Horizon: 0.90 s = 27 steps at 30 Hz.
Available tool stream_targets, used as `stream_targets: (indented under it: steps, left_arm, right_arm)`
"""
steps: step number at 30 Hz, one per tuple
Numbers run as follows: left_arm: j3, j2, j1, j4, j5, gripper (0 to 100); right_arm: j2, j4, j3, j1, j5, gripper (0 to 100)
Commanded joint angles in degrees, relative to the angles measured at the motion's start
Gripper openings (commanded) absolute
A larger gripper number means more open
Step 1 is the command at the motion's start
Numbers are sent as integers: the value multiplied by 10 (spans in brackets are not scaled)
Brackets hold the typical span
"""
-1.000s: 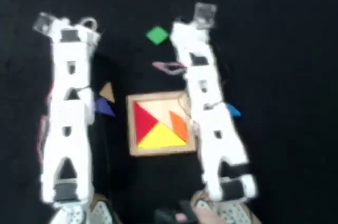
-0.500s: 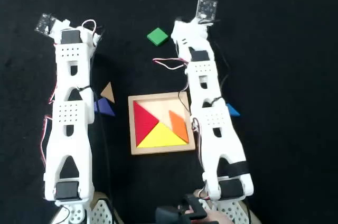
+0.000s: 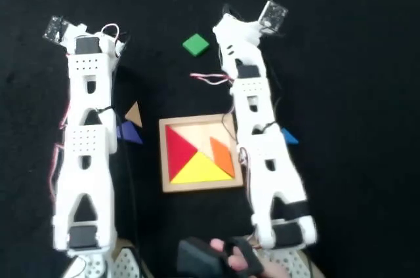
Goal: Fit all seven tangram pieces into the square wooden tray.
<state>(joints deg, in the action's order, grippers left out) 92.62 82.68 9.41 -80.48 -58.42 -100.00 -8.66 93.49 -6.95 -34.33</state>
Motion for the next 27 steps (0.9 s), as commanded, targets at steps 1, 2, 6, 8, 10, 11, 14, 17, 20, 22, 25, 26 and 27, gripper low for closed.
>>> stream_targets:
  steps: [1, 2, 6, 8, 10, 11, 14, 17, 20, 22, 25, 26, 27]
  left_arm:
    - [27, -4, -6, 0, -2, 30]
    - [27, -4, -6, 0, -2, 30]
    - [27, -4, -6, 0, -2, 30]
    - [27, -4, -6, 1, -2, 30]
    - [27, -4, -6, 1, -2, 30]
    - [27, -4, -6, 1, -2, 30]
    - [27, -4, -6, 1, -2, 30]
    - [27, -4, -6, 1, -2, 30]
    - [27, -4, -6, 1, -2, 30]
    - [27, -4, -6, 1, -2, 30]
    - [27, -4, -6, 1, -2, 30]
    - [27, -4, -6, 1, -2, 30]
    - [27, -4, -6, 1, -2, 30]
  right_arm:
    - [17, 37, 22, -4, -6, 11]
    - [18, 31, 21, -4, -7, 11]
    - [13, 20, 15, -4, -11, 11]
    - [12, 20, 1, -4, -9, 11]
    - [13, 23, -9, -4, -7, 11]
    - [13, 24, -9, -4, -7, 11]
    - [15, 24, -7, -4, -7, 11]
    - [15, 24, -7, -4, -7, 11]
    - [15, 24, -7, -4, -9, 11]
    - [15, 24, -4, -4, -10, 11]
    - [19, 25, 27, 16, -8, 11]
    - [30, 21, 25, 24, -7, 11]
    - [41, 15, 22, 31, -7, 11]
